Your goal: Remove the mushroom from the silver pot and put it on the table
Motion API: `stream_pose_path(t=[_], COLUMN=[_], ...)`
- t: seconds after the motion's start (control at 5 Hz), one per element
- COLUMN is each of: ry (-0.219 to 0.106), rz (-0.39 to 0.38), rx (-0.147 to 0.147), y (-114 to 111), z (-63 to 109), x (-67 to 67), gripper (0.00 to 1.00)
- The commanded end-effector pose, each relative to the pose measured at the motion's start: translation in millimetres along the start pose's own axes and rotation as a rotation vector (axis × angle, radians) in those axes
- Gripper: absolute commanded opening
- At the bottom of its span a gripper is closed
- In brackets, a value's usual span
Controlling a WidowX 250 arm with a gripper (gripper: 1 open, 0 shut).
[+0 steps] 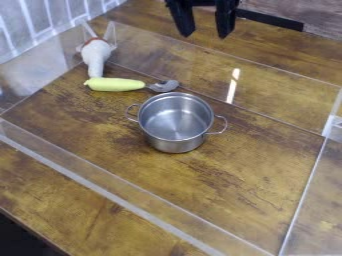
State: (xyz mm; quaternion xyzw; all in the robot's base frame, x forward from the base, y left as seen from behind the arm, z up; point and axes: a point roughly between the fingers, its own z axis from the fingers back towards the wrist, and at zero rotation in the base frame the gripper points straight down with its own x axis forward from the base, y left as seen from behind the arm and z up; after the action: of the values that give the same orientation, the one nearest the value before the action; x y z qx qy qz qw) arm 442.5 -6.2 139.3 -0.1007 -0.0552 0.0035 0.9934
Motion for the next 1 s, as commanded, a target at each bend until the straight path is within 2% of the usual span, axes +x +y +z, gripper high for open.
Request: stream_pose_path(t=[0.0, 0.2, 0.8], ry=[-0.043, -0.024, 0.028], rz=[-0.036, -0.033, -0.058], rx=[-0.005, 0.000, 0.006], y=[-10, -4, 10], z=[19.0, 15.8, 27.1], x=[4.4, 5.7, 7.4], gripper=[1.00, 1.00, 1.00])
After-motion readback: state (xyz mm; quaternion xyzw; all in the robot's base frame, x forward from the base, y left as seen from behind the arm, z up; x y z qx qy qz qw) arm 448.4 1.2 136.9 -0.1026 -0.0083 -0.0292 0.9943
